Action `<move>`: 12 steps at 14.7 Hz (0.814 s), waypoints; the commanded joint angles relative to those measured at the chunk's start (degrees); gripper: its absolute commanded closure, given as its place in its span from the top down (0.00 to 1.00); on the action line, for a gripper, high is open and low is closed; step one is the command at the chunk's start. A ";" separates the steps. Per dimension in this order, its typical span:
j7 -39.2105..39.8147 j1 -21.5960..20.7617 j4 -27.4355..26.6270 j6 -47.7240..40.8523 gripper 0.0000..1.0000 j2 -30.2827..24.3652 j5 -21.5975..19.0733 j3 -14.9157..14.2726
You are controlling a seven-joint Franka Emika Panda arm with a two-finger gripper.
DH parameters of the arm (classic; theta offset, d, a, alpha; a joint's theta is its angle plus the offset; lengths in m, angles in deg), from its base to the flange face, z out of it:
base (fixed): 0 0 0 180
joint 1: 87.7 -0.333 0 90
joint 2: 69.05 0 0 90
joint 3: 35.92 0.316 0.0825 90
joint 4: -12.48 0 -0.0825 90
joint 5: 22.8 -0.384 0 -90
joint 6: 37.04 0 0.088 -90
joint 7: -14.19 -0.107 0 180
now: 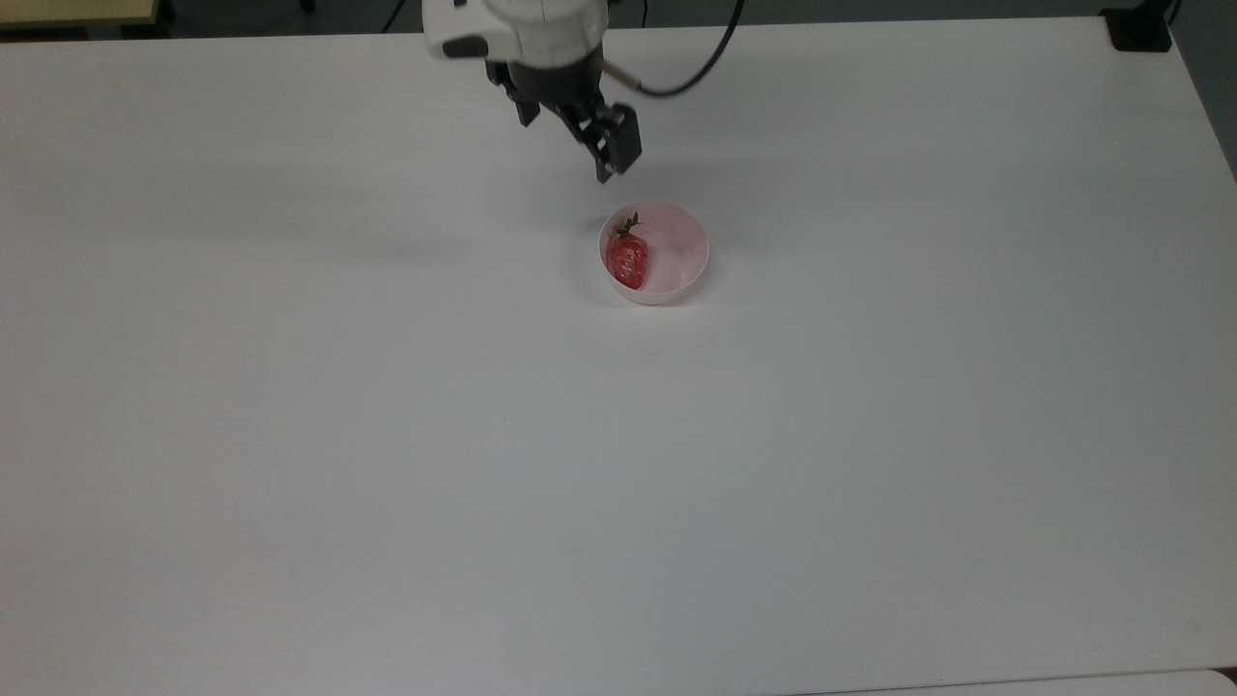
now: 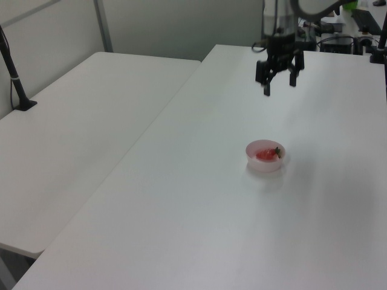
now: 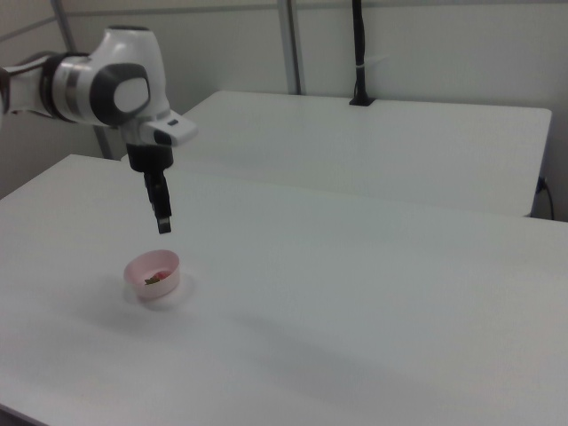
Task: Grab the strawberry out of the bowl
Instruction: 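Lower the gripper into the pink bowl around the red strawberry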
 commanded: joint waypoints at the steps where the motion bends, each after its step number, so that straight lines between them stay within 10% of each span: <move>1: -11.00 -1.64 -0.61 5.63 1.00 4.81 -2.06 -0.20; 6: -16.13 -5.24 -2.63 11.26 0.98 10.44 -2.06 0.32; 12: -16.04 -5.16 -3.60 14.00 0.67 11.59 -2.06 1.29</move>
